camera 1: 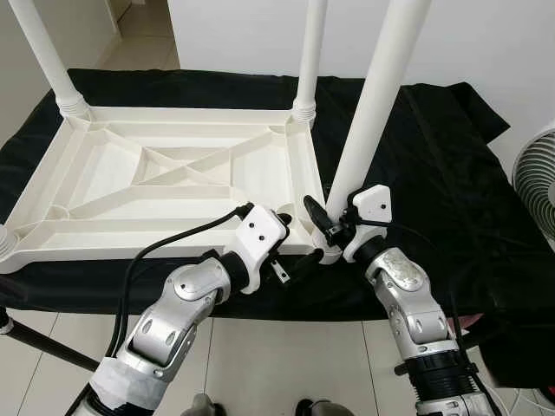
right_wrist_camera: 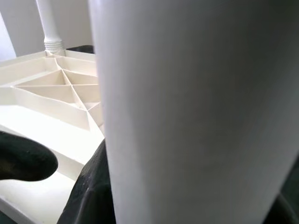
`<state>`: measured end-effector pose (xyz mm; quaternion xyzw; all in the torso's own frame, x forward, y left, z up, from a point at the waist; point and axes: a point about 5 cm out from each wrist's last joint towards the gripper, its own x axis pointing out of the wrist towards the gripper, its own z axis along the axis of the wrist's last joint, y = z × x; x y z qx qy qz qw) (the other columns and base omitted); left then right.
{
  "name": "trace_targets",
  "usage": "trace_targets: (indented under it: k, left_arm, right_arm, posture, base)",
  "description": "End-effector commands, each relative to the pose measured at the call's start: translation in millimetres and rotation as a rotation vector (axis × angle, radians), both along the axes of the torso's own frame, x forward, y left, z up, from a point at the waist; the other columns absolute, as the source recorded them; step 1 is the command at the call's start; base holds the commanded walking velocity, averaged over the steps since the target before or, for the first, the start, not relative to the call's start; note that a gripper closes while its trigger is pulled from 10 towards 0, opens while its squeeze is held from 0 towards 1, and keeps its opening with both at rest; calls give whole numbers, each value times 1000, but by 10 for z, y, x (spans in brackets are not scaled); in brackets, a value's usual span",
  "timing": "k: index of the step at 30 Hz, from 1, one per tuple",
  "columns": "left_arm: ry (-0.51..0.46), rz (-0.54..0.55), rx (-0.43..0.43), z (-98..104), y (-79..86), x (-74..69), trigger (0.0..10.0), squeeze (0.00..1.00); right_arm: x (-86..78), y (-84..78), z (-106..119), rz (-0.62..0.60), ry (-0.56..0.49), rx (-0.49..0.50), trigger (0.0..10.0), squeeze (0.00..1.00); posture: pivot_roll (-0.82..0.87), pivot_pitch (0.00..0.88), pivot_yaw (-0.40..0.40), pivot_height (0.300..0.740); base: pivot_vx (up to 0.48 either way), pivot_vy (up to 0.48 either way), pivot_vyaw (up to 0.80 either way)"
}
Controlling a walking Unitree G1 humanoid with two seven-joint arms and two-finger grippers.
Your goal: Building children table
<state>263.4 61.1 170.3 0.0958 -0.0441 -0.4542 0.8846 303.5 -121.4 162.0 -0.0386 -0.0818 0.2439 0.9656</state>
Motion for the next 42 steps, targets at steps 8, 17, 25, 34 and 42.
trace_targets:
  k: [8, 17, 25, 34, 42]
  left_arm:
    - [5, -13, 17, -15, 2, 4, 10000, 0]
    - [6, -10, 17, -21, 8, -2, 10000, 0]
    - [6, -16, 14, -22, -11, -9, 10000, 0]
    - [9, -24, 12, -32, -39, -21, 10000, 0]
    - [13, -40, 7, -40, -72, -37, 10000, 0]
  right_arm:
    - [-2, -117, -371, -93, 204, -7, 10000, 0]
    - [-32, -91, -395, -122, 197, -1, 10000, 0]
    - [-12, -95, -331, -278, 155, 47, 10000, 0]
    - [14, -64, -333, -508, 113, 32, 10000, 0]
    - [60, -100, -365, -643, 115, 48, 10000, 0]
  posture:
    - [-61, 125, 14, 740]
    - [-58, 124, 12, 740]
    - [-62, 124, 8, 740]
    - [-61, 114, -4, 740]
    - [-58, 102, -15, 740]
  base:
    - [0, 0, 0]
    - [0, 0, 0]
    - [0, 0, 0]
    - [0, 0, 0]
    - [0, 0, 0]
